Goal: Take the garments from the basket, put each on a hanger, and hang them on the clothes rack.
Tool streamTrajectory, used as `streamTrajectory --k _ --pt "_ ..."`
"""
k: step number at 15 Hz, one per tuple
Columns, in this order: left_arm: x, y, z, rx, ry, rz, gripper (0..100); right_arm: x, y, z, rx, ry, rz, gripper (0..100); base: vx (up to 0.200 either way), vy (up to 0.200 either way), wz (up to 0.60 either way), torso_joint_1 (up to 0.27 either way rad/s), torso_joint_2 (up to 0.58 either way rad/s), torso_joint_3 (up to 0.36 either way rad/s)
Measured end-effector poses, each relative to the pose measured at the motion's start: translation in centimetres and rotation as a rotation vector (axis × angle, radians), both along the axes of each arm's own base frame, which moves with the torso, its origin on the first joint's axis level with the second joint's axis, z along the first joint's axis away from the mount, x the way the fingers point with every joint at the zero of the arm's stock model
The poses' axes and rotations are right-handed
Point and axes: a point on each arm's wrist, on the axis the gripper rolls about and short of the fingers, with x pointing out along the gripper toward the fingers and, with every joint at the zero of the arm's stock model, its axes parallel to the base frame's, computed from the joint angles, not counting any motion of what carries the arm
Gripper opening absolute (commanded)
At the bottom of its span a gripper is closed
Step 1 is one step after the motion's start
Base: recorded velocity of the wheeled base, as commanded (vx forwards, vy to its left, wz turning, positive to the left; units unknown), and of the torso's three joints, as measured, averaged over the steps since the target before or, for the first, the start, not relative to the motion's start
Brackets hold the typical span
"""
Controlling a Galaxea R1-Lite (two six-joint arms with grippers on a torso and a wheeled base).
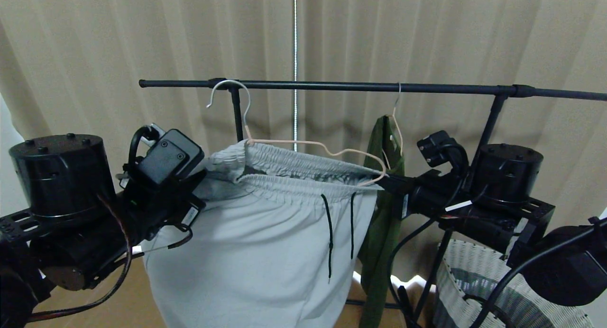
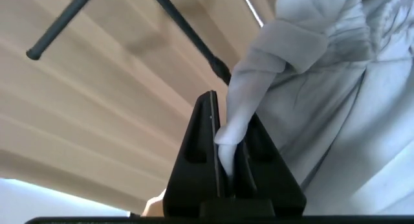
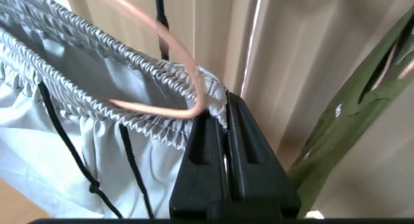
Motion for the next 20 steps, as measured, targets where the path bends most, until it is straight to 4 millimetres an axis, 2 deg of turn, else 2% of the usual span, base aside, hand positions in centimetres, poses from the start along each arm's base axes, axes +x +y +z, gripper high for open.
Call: streamTrajectory --k 6,10,15,17,20 --pt "-0.2 1.8 -0.8 0.099 0.014 0.046 0 0.3 -0.7 0.3 0.004 -0.009 -0.022 0 0.000 0.000 0.00 0.000 0.00 0.000" --pt "-0.5 2.1 -1.4 0.180 0.026 0.035 0 -0.5 0.7 1.0 -0.049 -0.061 0.043 0 0.000 0.000 0.00 0.000 0.00 0.000" --pt "-1.0 2.2 -2.4 0.248 0.058 0.016 0 0.3 2.1 2.4 -0.074 -0.069 0.074 0 0.000 0.000 0.00 0.000 0.00 0.000" --pt "-0.8 2.1 -2.1 0.198 0.055 0.049 0 -0.7 2.6 1.8 -0.084 -0.049 0.105 0 0.000 0.000 0.00 0.000 0.00 0.000" --pt "-0.3 1.2 -1.7 0.080 0.044 0.170 0 -3.5 4.4 1.6 -0.089 -0.039 0.205 0 0.000 0.000 0.00 0.000 0.00 0.000"
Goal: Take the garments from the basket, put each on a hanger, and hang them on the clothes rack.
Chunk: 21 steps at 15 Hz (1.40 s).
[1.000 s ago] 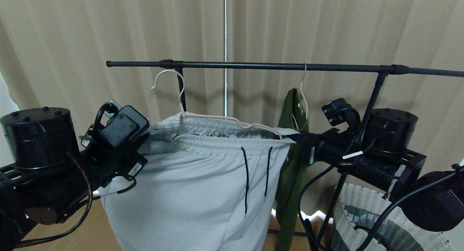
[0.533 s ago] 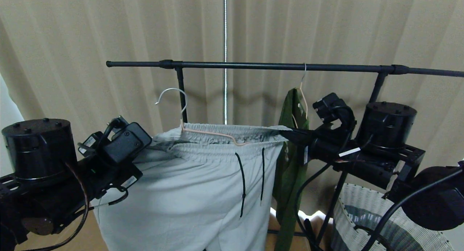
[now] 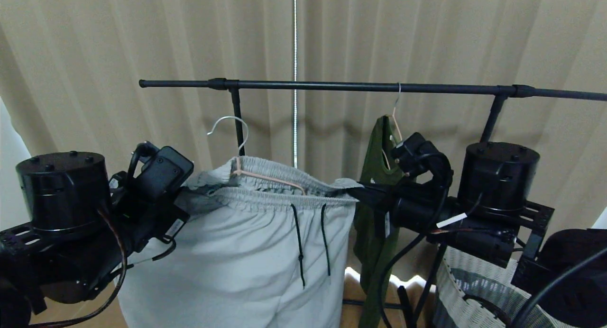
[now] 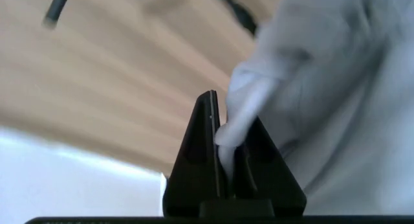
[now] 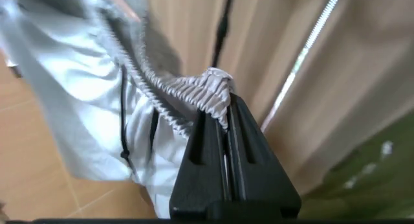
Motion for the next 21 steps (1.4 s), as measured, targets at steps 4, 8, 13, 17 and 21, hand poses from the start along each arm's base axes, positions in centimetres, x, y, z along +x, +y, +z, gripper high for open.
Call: streamTrajectory --k 4,8,13,17,21 --pt "1.0 -1.0 -0.2 -0.025 0.003 0.024 0 -2.7 1.5 0.2 0.006 -0.004 0.095 0 0.000 0.000 0.00 0.000 0.00 0.000" --pt "1.3 -1.6 0.0 -0.072 -0.006 0.020 0 -3.8 1.9 -0.7 -0.018 0.024 0.130 100 0.000 0.000 0.00 0.000 0.00 0.000" --pt "1.4 -2.0 0.2 -0.164 -0.015 0.028 0 -4.3 1.4 -0.9 -0.084 -0.041 0.148 100 0.000 0.000 0.00 0.000 0.00 0.000" --pt "0.9 -3.1 0.1 -0.212 -0.008 -0.007 0 -3.2 2.3 0.6 -0.101 -0.165 0.153 100 0.000 0.000 0.00 0.000 0.00 0.000" --pt "0.4 -3.6 -0.1 -0.206 0.004 -0.030 0 0.1 3.1 1.1 -0.159 -0.274 0.098 100 0.000 0.000 0.00 0.000 0.00 0.000"
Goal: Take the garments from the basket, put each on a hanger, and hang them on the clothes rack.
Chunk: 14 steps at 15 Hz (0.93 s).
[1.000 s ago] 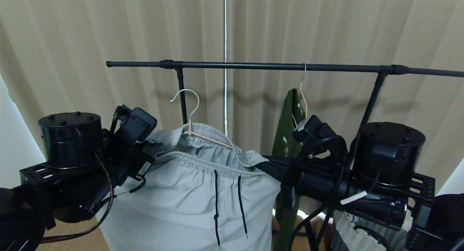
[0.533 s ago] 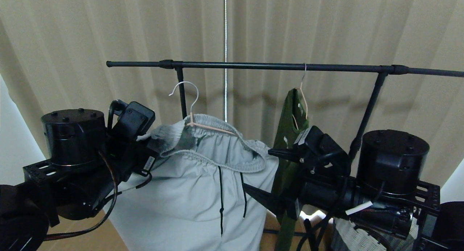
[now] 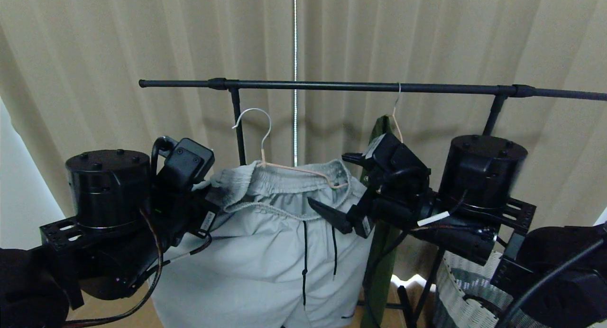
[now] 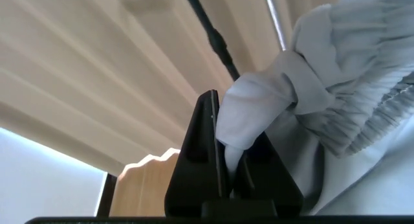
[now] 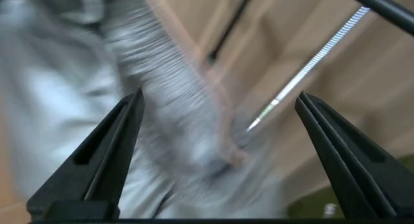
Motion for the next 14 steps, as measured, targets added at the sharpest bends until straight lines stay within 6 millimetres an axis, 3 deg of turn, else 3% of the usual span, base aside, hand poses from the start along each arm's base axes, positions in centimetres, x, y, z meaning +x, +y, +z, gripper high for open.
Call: streamTrajectory --k 5,10,11,14 --pt "-0.6 -0.9 -0.1 -0.001 0.002 -0.041 0 2.3 0.2 -0.7 -0.054 -0.036 -0.045 100 0.000 0.000 0.00 0.000 0.00 0.000" --pt "-1.2 -1.7 0.2 -0.003 -0.005 -0.086 0 3.1 0.5 -1.5 -0.068 -0.026 -0.062 100 0.000 0.000 0.00 0.000 0.00 0.000" --pt "-1.3 -1.7 0.2 -0.002 -0.007 -0.091 0 3.1 0.4 -1.5 -0.069 -0.025 -0.065 0 0.000 0.000 0.00 0.000 0.00 0.000" --pt "-1.5 -1.7 0.4 -0.003 -0.013 -0.097 0 3.1 0.4 -1.7 -0.069 -0.023 -0.066 0 0.000 0.000 0.00 0.000 0.00 0.000"
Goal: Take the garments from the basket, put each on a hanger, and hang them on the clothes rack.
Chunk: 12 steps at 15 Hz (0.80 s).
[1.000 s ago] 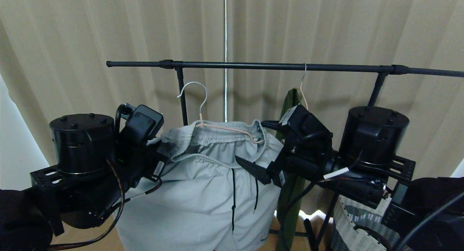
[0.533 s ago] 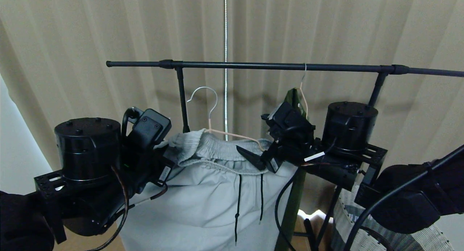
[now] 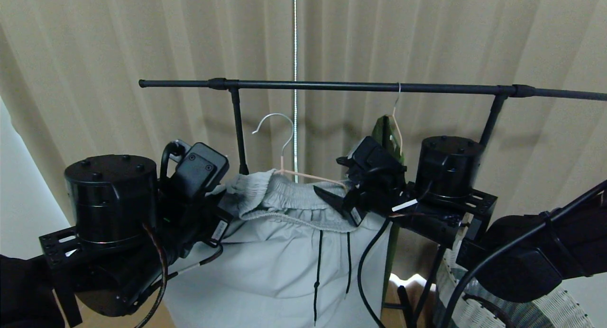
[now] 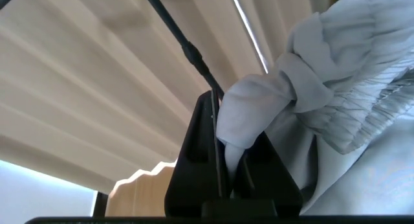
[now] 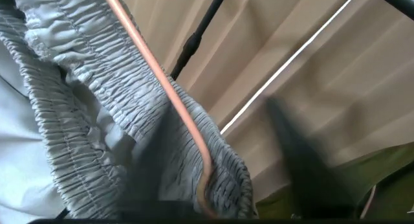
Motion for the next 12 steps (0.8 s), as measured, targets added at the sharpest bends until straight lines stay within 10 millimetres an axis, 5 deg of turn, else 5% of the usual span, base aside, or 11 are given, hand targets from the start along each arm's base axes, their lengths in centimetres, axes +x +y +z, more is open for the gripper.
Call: streamTrajectory --k 8,9,12 --pt "-0.31 0.22 -0.07 -0.006 0.003 -0.004 0 -0.03 -0.03 -0.01 0.005 -0.002 -0.004 0 0.000 0.000 0.00 0.000 0.00 0.000" --pt "-0.33 0.22 -0.04 -0.010 0.003 -0.007 100 -0.05 -0.07 0.01 0.007 -0.003 -0.010 0 0.000 0.000 0.00 0.000 0.00 0.000" --pt "-0.56 0.26 0.23 -0.017 -0.005 -0.011 100 -0.14 -0.19 0.17 0.008 -0.006 -0.016 0 0.000 0.000 0.00 0.000 0.00 0.000"
